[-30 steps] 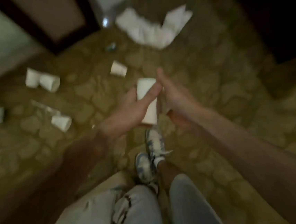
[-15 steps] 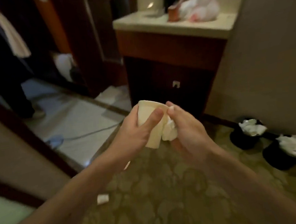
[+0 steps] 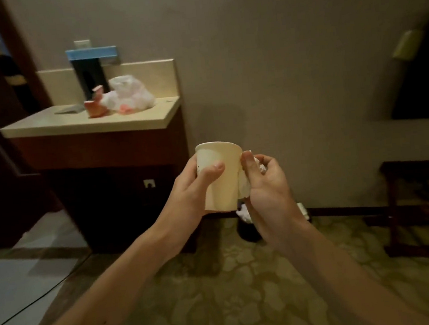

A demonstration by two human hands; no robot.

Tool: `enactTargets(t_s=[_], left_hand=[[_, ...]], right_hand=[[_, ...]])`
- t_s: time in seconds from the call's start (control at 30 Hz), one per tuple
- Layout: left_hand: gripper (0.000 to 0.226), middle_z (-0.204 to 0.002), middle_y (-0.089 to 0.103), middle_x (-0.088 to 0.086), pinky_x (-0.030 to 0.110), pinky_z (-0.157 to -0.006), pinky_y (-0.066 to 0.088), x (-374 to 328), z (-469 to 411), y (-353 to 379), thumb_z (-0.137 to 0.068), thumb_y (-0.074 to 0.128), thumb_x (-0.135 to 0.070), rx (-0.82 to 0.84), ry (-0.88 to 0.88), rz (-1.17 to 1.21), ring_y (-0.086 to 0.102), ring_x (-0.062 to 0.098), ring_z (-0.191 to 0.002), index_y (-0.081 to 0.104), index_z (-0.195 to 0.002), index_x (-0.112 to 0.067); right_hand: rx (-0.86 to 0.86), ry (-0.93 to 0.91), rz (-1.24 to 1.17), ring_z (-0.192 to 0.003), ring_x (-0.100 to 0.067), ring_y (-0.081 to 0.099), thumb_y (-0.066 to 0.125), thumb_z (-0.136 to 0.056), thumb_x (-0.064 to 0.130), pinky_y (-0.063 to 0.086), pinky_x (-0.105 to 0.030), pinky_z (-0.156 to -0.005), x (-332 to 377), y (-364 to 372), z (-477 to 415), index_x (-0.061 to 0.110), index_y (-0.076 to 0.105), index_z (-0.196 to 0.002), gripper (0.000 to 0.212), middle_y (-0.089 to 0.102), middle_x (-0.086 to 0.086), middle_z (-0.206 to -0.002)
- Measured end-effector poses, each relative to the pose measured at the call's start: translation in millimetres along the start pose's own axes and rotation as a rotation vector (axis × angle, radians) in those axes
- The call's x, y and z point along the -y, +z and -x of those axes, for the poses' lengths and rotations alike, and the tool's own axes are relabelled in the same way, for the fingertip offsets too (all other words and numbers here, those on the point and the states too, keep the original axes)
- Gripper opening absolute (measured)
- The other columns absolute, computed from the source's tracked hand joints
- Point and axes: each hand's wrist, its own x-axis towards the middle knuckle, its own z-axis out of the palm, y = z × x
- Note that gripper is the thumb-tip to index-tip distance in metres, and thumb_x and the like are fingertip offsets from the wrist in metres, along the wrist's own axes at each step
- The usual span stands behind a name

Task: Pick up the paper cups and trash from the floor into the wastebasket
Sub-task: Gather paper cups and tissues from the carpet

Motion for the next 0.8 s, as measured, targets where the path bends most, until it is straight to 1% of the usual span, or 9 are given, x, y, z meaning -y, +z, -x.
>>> enactTargets(t_s=[0.07, 0.13, 0.27, 0.33, 0.43, 0.53, 0.63, 0.73, 0.8], left_hand=[[0.026, -0.107, 0.069, -0.011, 0.038, -0.08, 0.061, 6.7, -24.4, 39.0, -0.089, 0.059, -0.048, 0.007, 0.009, 0.044, 0.068, 0.013, -0.102, 0.064, -0.114, -0.043], [0.033, -0.11, 0.07, -0.008, 0.039, -0.083, 0.06, 17.1, -45.8, 73.1, -0.089, 0.06, -0.048, 0.019, 0.014, 0.068, 0.069, 0.015, -0.102, 0.064, -0.119, -0.035], [0.047, -0.113, 0.07, -0.007, 0.034, -0.081, 0.059, 50.5, -85.8, 120.9, -0.088, 0.061, -0.054, 0.04, -0.047, 0.062, 0.068, 0.015, -0.104, 0.059, -0.128, -0.031], [0.057, -0.115, 0.069, -0.011, 0.029, -0.079, 0.058, 75.7, -104.0, 136.7, -0.082, 0.064, -0.056, 0.04, -0.101, 0.068, 0.067, 0.01, -0.106, 0.054, -0.133, -0.033], [0.059, -0.114, 0.068, -0.01, 0.025, -0.076, 0.057, 117.6, -135.8, 156.9, -0.073, 0.066, -0.055, 0.039, -0.206, 0.029, 0.068, 0.004, -0.101, 0.051, -0.127, -0.036], [0.058, -0.105, 0.072, -0.005, 0.021, -0.066, 0.056, 170.0, -182.7, 174.0, -0.075, 0.066, -0.051, 0.025, -0.339, 0.016, 0.071, 0.005, -0.09, 0.05, -0.126, -0.027], [0.056, -0.101, 0.073, -0.007, 0.02, -0.063, 0.055, 222.4, -232.9, 185.4, -0.074, 0.068, -0.056, 0.056, -0.447, -0.002, 0.072, 0.009, -0.087, 0.052, -0.121, -0.029], [0.06, -0.11, 0.069, -0.005, 0.019, -0.064, 0.054, 271.0, -277.7, 198.1, -0.074, 0.065, -0.064, 0.101, -0.593, -0.021, 0.071, 0.008, -0.088, 0.051, -0.123, -0.031], [0.061, -0.114, 0.066, -0.007, 0.016, -0.063, 0.051, 292.0, -299.1, 213.2, -0.078, 0.059, -0.069, 0.143, -0.698, -0.029, 0.069, 0.004, -0.087, 0.049, -0.126, -0.034]], right_hand=[[-0.093, -0.082, 0.053, -0.092, -0.019, 0.068, 0.051, -0.09, 0.052, 0.062, -0.034, -0.069, 7.5, -34.0, -17.6, 0.032, 0.049, -0.1, 0.023, 0.066, -0.004, -0.103], [-0.162, -0.133, 0.098, -0.085, -0.013, 0.067, 0.046, -0.095, 0.052, 0.059, -0.033, -0.069, 8.2, -64.9, -35.3, 0.033, 0.049, -0.097, 0.019, 0.065, 0.0, -0.097], [-0.235, -0.149, 0.153, -0.068, 0.005, 0.062, 0.036, -0.099, 0.052, 0.049, -0.016, -0.057, -5.9, -119.0, -69.4, 0.034, 0.047, -0.093, 0.022, 0.062, 0.005, -0.09], [-0.253, -0.092, 0.17, -0.066, 0.006, 0.062, 0.033, -0.097, 0.053, 0.048, -0.014, -0.055, -23.3, -144.7, -84.2, 0.032, 0.047, -0.094, 0.025, 0.062, 0.005, -0.089], [-0.27, 0.038, 0.188, -0.067, 0.013, 0.06, 0.03, -0.104, 0.044, 0.046, -0.009, -0.054, -55.6, -183.7, -114.1, 0.03, 0.045, -0.098, 0.021, 0.058, 0.008, -0.093], [-0.279, 0.194, 0.182, -0.064, 0.02, 0.056, 0.029, -0.105, 0.041, 0.043, -0.005, -0.052, -92.0, -225.1, -162.4, 0.027, 0.037, -0.112, 0.017, 0.053, 0.011, -0.096], [-0.297, 0.287, 0.323, -0.068, 0.007, 0.061, 0.027, -0.104, 0.046, 0.045, -0.012, -0.052, -128.5, -263.8, -216.1, 0.024, 0.035, -0.114, 0.025, 0.054, 0.008, -0.093], [-0.328, 0.423, 0.443, -0.082, -0.011, 0.061, 0.024, -0.102, 0.053, 0.051, -0.028, -0.064, -161.1, -300.5, -262.9, 0.029, 0.039, -0.107, 0.029, 0.057, 0.001, -0.097], [-0.326, 0.519, 0.527, -0.083, -0.014, 0.06, 0.022, -0.102, 0.055, 0.048, -0.029, -0.063, -169.8, -325.3, -289.3, 0.028, 0.041, -0.109, 0.033, 0.057, -0.001, -0.097]])
